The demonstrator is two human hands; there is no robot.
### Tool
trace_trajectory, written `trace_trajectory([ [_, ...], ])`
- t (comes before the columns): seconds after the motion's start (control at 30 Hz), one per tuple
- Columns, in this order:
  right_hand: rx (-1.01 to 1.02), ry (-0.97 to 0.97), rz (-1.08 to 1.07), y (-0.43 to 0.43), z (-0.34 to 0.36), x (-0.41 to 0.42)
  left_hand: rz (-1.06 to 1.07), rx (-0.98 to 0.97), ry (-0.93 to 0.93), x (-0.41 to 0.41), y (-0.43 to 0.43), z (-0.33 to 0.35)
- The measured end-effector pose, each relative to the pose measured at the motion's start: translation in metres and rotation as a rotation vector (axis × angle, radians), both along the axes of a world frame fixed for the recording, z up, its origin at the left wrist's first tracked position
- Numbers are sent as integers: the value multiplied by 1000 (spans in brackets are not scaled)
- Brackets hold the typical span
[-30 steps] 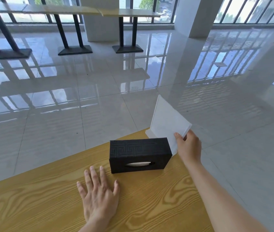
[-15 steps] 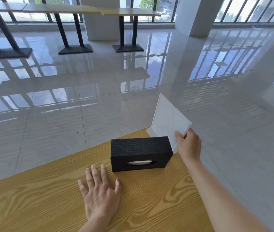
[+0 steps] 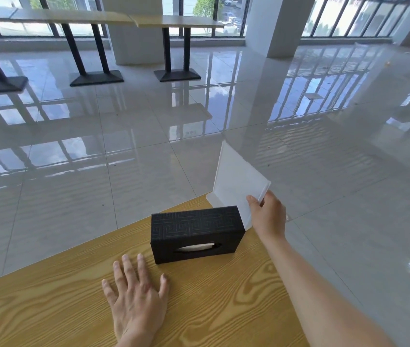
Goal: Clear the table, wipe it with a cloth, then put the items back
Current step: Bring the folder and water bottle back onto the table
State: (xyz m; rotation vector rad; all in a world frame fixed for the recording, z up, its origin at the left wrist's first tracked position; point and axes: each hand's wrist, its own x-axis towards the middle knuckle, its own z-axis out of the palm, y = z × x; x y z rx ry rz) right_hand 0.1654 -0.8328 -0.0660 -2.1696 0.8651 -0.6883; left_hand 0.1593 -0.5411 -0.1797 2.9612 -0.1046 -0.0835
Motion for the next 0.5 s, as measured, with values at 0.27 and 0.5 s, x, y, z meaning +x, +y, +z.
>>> trace_trajectory([
  [0.27,-10,-4,-13,0,0,1,-5,3,2,0,-1,1],
  [0.5,-20,10,13,-3,-1,0,-2,2,1,-1,-1,1],
])
